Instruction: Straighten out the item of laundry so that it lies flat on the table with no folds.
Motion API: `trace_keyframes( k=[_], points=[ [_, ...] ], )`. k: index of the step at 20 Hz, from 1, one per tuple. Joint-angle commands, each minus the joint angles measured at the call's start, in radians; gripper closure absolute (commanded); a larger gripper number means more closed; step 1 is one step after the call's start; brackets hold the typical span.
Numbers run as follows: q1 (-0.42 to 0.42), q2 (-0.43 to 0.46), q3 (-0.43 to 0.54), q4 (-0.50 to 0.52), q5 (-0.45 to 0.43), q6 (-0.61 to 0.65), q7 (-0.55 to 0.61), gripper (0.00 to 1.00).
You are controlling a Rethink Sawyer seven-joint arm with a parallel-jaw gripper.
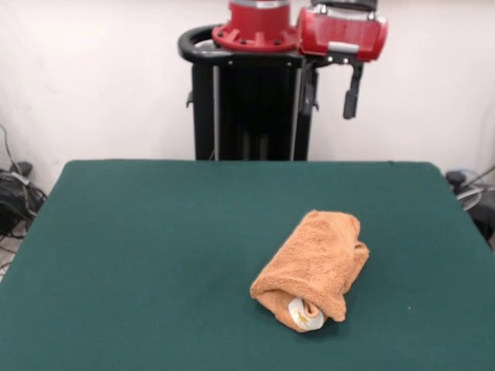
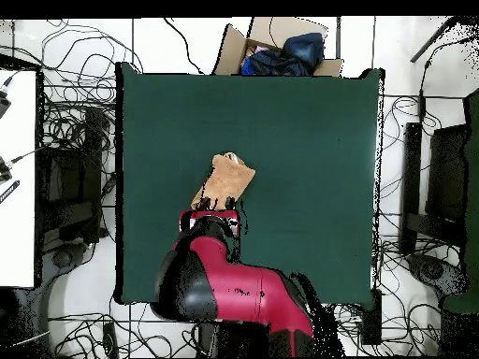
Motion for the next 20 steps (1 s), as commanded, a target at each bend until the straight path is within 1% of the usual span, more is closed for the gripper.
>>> trace_keyframes(
  k=[1,3,7,8,9,12,14,18,20],
  points=[
    [-0.008,0.185,0.053,-0.035,-0.059,-0.213,0.181,0.00],
    [-0.019,0.202,0.074,-0.039,-0.063,-0.265,0.201,0.00],
    [-0.005,0.214,0.063,-0.047,-0.054,-0.278,0.188,0.00],
    [-0.005,0.215,0.052,-0.024,-0.058,-0.298,0.194,0.00],
    [-0.006,0.234,0.049,-0.025,-0.057,-0.309,0.194,0.00],
    [-0.012,0.369,0.023,-0.035,-0.073,-0.463,0.215,0.00],
    [-0.014,0.429,0.023,-0.050,-0.077,-0.511,0.216,0.00],
    [-0.014,0.506,0.029,-0.076,-0.076,-0.557,0.205,0.00],
    [-0.003,0.525,0.019,-0.083,-0.060,-0.569,0.192,0.00]
  ],
)
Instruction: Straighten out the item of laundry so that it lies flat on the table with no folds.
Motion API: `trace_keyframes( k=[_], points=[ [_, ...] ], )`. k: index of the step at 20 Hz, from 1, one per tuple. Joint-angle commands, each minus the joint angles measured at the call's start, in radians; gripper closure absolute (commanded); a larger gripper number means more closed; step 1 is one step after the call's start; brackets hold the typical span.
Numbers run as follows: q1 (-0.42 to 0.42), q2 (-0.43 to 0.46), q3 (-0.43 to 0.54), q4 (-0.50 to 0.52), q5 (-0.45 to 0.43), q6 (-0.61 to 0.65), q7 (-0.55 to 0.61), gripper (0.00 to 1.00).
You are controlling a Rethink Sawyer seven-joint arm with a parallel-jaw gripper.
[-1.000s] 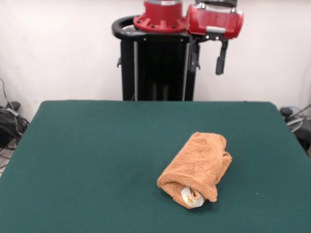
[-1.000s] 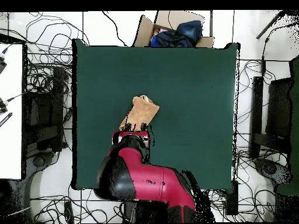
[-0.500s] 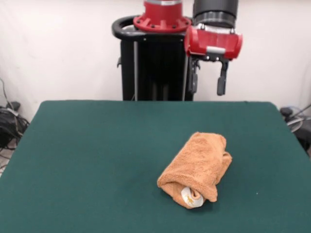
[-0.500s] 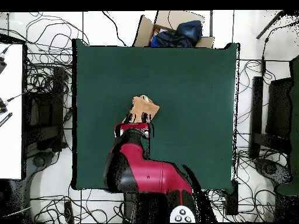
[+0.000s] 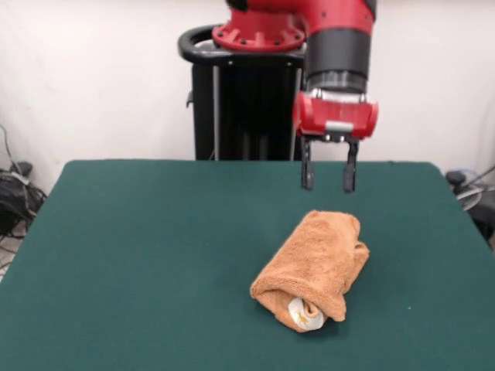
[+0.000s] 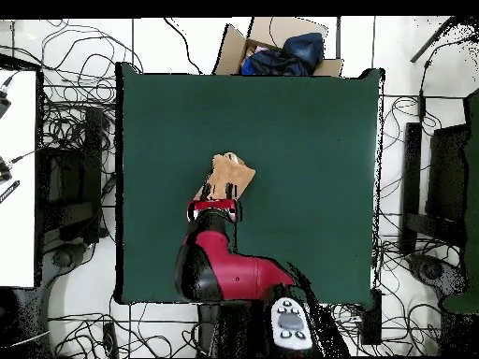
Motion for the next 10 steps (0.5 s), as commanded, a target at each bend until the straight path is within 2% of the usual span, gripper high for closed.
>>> trace_keyframes(
  k=[1,10],
  points=[
    [0.008,0.194,0.020,-0.068,-0.017,-0.079,0.192,0.00],
    [-0.009,0.266,0.055,-0.089,-0.049,-0.177,0.212,0.00]
  ],
)
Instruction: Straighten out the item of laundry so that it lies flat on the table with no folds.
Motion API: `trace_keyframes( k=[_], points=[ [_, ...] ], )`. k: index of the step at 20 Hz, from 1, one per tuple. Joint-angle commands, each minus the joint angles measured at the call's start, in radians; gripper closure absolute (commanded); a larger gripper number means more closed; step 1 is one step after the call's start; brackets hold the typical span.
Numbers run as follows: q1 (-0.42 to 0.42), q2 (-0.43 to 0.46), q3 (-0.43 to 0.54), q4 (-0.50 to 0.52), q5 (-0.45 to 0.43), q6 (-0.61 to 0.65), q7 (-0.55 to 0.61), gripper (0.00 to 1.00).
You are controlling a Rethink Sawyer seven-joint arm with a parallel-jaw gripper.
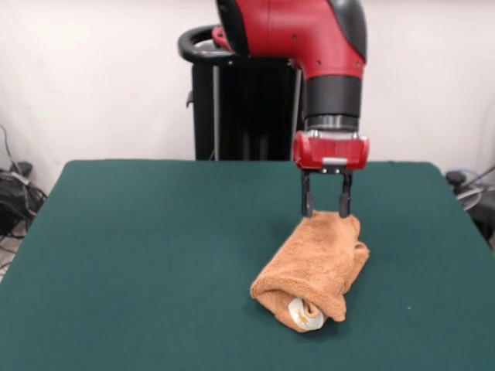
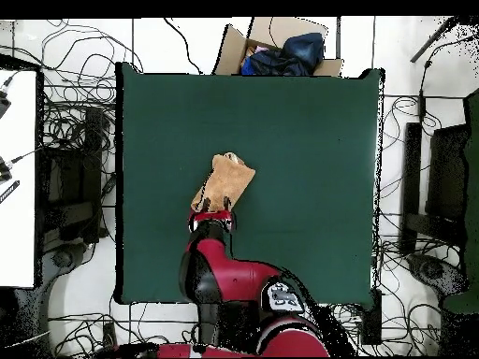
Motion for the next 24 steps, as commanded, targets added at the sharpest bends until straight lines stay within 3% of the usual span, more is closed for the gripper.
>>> trace_keyframes(
  k=[1,16,24],
  points=[
    [-0.010,0.095,0.058,-0.088,-0.044,-0.084,0.215,0.00],
    [-0.055,0.136,0.137,-0.105,-0.139,-0.156,0.254,0.00],
    [-0.093,0.152,0.186,-0.114,-0.189,-0.134,0.260,0.00]
  ],
)
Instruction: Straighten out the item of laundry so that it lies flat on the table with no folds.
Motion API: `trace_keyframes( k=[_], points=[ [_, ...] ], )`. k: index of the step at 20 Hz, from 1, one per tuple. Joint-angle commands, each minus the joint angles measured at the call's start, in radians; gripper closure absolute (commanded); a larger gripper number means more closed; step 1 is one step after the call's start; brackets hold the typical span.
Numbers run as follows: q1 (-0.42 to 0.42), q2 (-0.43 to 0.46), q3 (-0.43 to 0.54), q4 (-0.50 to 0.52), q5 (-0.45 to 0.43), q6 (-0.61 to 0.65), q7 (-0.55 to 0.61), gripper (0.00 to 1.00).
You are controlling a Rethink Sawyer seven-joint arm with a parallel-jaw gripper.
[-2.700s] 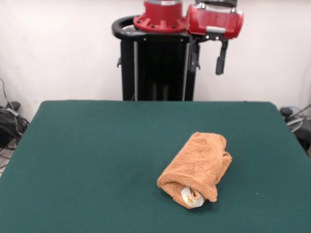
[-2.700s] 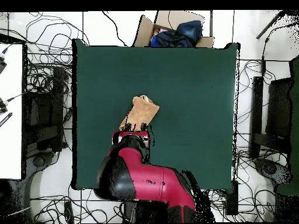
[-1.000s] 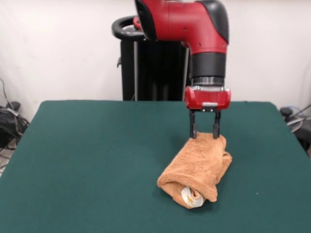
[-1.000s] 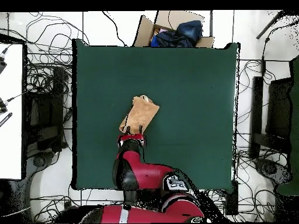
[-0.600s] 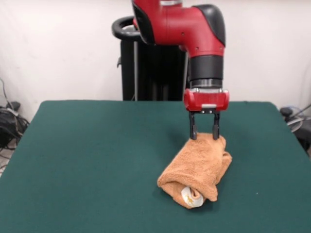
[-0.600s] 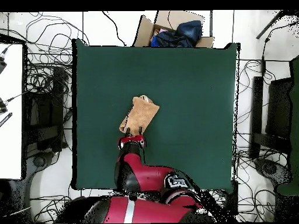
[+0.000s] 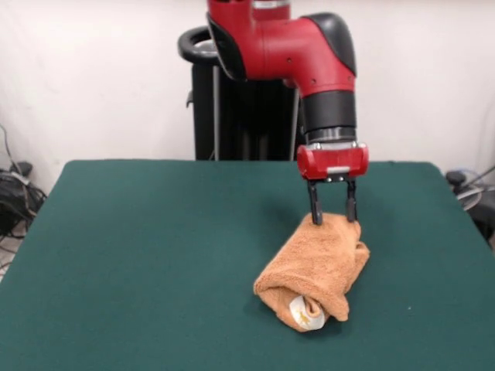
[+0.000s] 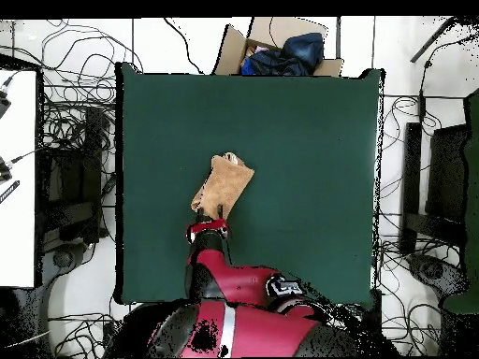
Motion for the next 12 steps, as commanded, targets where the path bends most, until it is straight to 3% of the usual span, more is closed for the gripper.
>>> trace_keyframes(
  k=[1,12],
  points=[
    [-0.033,0.040,0.143,-0.113,-0.047,0.003,0.254,0.00],
    [-0.002,0.050,0.112,-0.125,-0.003,0.020,0.205,0.00]
  ],
)
